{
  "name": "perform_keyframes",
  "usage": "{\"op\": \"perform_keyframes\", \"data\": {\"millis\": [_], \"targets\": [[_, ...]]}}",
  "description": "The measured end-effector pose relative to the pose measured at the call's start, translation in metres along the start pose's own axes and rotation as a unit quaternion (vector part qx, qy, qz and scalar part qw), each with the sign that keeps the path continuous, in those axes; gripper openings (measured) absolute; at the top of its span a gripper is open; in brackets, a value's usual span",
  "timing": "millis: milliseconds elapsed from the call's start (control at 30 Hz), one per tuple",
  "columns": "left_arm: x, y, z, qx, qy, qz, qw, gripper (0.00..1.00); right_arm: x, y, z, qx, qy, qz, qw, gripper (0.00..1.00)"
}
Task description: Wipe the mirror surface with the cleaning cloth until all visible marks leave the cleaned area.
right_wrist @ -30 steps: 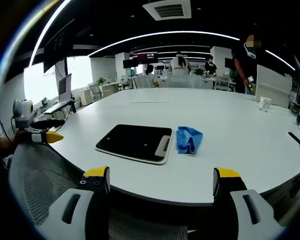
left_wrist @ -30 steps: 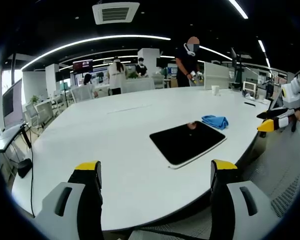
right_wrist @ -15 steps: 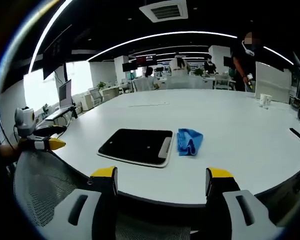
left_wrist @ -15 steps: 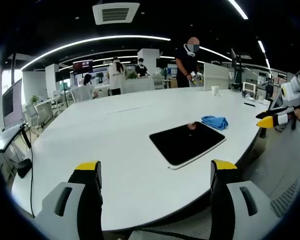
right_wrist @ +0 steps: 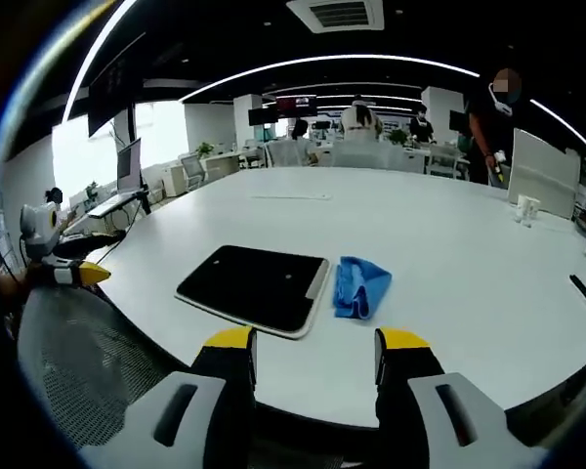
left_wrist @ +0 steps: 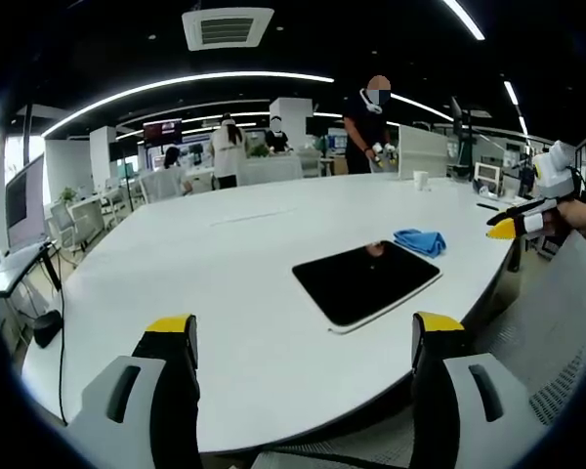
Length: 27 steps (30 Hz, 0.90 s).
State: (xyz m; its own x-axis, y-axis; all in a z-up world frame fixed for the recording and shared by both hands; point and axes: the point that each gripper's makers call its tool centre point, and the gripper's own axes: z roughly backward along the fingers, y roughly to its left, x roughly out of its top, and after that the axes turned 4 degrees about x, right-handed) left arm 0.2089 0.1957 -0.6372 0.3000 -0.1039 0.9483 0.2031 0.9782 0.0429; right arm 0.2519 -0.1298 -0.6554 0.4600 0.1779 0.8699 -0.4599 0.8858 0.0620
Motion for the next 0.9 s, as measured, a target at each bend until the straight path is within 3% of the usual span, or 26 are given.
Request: {"op": "perform_keyframes", "data": {"millis": [400,533,900], "targets": [[0.001,0.0,0.0,-0.001,-0.002,0.0,1.0,0.9,-0.002,-0.019,-0.025,-0.011,0.032,0.023,0.9992,0.41],[0.001,-0.001,0.001,-0.002,-0.003,0.001,1.0,0.9,0.005,-0.036,-0.042,-0.013,0.034,0.026,0.999,0.39],[0.0,-0.001,0.001,-0.002,-0.001,0.0,1.0,0.9,0.01,-0.027,-0.068,0.0,0.047,0.046,0.9978,0.34]]}}
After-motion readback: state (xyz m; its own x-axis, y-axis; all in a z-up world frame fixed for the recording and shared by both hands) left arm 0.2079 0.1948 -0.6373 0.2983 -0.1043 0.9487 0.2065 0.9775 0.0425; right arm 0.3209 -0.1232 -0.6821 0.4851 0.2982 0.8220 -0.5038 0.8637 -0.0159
